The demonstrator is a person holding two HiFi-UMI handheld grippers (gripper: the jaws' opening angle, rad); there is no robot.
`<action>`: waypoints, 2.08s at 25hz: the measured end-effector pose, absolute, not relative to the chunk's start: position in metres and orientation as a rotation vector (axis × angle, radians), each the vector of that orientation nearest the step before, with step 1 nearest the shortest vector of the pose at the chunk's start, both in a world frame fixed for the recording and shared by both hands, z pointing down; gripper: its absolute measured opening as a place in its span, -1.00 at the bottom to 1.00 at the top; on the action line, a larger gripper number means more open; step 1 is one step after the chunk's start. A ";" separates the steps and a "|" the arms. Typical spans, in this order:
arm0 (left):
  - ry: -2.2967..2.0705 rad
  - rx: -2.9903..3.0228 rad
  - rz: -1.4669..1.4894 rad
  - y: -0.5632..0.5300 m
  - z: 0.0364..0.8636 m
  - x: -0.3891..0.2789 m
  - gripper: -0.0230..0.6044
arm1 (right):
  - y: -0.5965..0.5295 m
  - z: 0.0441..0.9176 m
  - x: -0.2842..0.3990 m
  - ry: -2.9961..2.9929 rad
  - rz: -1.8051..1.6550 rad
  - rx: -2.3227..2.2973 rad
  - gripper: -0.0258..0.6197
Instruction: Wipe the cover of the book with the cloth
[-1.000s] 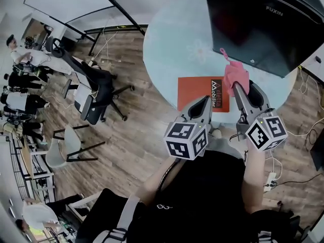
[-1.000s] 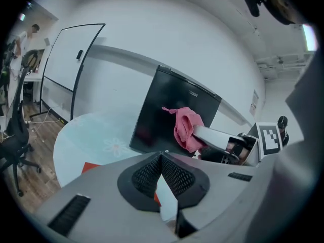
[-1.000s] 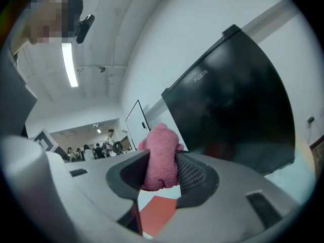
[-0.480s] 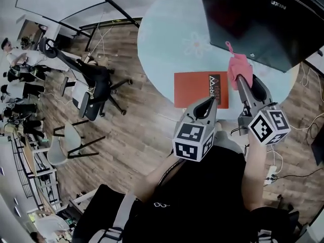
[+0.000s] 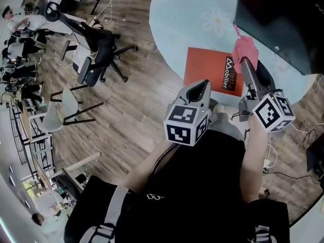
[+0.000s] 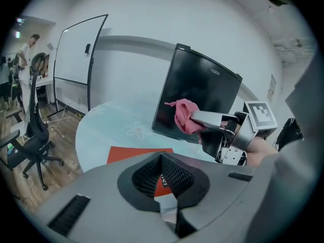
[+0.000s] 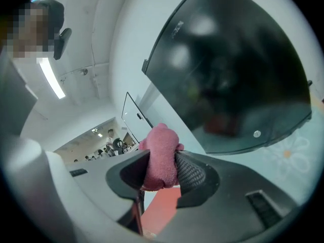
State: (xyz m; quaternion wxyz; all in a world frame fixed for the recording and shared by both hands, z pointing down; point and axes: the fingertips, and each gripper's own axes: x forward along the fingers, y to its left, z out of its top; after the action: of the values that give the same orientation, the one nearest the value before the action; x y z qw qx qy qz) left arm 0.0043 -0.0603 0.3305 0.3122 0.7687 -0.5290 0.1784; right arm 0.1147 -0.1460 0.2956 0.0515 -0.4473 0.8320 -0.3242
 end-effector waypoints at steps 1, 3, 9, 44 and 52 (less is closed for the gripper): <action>-1.399 2.013 0.473 -0.061 0.332 0.000 -0.89 | -0.147 0.297 0.107 2.547 -1.003 -1.342 -0.45; -1.393 1.998 0.459 -0.064 0.335 -0.006 -0.89 | -0.150 0.300 0.090 2.560 -1.022 -1.297 -0.45; -1.391 1.931 0.404 -0.073 0.356 -0.035 -0.89 | -0.153 0.327 0.042 2.637 -1.105 -1.216 -0.45; -1.467 1.601 0.401 -0.115 0.435 -0.133 -0.89 | -0.177 0.469 -0.074 3.263 -1.259 -1.227 -0.43; -1.438 1.629 0.440 -0.121 0.433 -0.130 -0.89 | -0.176 0.470 -0.075 3.303 -1.212 -1.227 -0.43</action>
State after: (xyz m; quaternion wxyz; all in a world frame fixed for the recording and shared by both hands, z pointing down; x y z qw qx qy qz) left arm -0.1297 -0.1214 0.4334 0.4463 0.6576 -0.5804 0.1777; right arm -0.0754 -0.1758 0.4695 -0.2884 -0.3153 0.8488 -0.3115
